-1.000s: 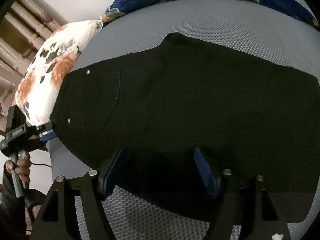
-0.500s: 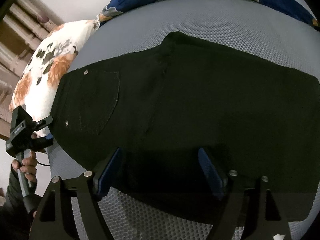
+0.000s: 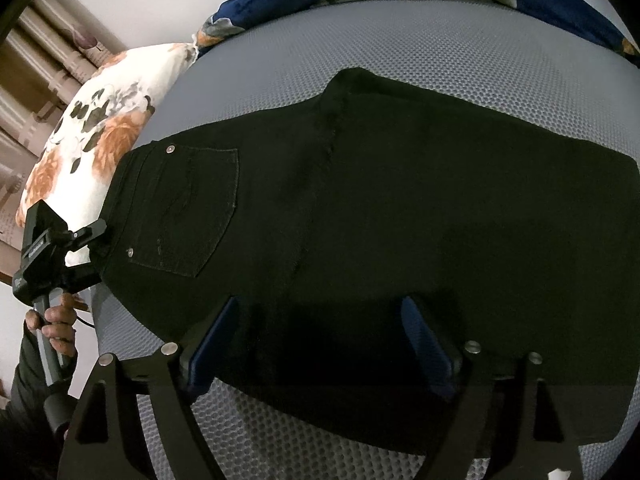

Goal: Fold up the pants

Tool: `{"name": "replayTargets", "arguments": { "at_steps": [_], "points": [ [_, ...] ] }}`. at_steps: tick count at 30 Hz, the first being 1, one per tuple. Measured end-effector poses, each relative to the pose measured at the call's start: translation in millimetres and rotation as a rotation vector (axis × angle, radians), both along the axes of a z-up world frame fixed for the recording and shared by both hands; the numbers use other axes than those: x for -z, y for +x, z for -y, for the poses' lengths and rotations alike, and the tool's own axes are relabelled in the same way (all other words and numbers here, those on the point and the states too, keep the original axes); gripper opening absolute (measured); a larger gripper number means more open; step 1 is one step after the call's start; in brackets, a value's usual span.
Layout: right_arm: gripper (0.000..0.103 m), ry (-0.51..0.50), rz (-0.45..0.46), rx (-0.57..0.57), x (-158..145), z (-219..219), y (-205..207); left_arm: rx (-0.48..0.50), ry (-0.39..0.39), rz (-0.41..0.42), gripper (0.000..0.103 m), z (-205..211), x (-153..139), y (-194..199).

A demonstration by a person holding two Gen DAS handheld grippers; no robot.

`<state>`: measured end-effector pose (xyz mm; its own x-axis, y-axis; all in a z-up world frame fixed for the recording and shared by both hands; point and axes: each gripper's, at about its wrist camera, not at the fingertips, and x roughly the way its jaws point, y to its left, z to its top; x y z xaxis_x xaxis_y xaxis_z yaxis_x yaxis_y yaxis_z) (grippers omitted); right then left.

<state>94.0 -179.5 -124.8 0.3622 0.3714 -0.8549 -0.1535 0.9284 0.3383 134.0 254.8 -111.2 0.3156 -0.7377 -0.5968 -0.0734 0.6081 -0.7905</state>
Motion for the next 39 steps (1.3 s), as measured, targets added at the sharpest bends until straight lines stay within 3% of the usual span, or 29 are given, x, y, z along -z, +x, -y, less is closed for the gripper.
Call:
{"name": "replayTargets", "arguments": {
  "at_steps": [2, 4, 7, 9, 11, 17, 21, 28, 39],
  "points": [
    [0.082, 0.006, 0.001, 0.002, 0.2, 1.1, -0.5, 0.055, -0.024, -0.025, 0.069, 10.6, 3.5, -0.8],
    [0.082, 0.014, 0.000, 0.006, 0.3, 2.5, -0.2, 0.060, 0.014, 0.011, 0.069, 17.9, -0.2, -2.5],
    [0.083, 0.013, 0.000, 0.005, 0.3, 2.2, 0.6, -0.007, -0.038, -0.013, 0.069, 14.9, 3.2, 3.4],
    [0.083, 0.013, 0.003, 0.003, 0.1, 2.5, 0.2, -0.041, -0.055, -0.032, 0.060, 12.3, 7.7, 8.8],
    [0.083, 0.015, 0.004, 0.005, 0.0, 3.0, 0.3, -0.055, -0.015, -0.027, 0.044, 14.8, 8.0, 11.0],
    [0.083, 0.022, 0.005, 0.009, 0.1, 3.0, -0.2, -0.022, 0.171, 0.006, 0.031, 40.6, -5.9, 15.4],
    [0.083, 0.029, 0.003, 0.009, -0.2, 3.2, -0.5, 0.004, 0.270, 0.065, 0.028, 62.8, -29.8, 15.1],
    [0.083, 0.077, -0.017, 0.042, -3.1, 9.6, 1.4, 0.000, 0.347, 0.118, 0.026, 98.2, -58.8, 23.1],
    [0.083, 0.080, 0.043, 0.081, -25.5, 47.1, -7.0, 0.042, 0.322, 0.250, 0.026, 136.1, -109.9, 15.3]
  ]
}}
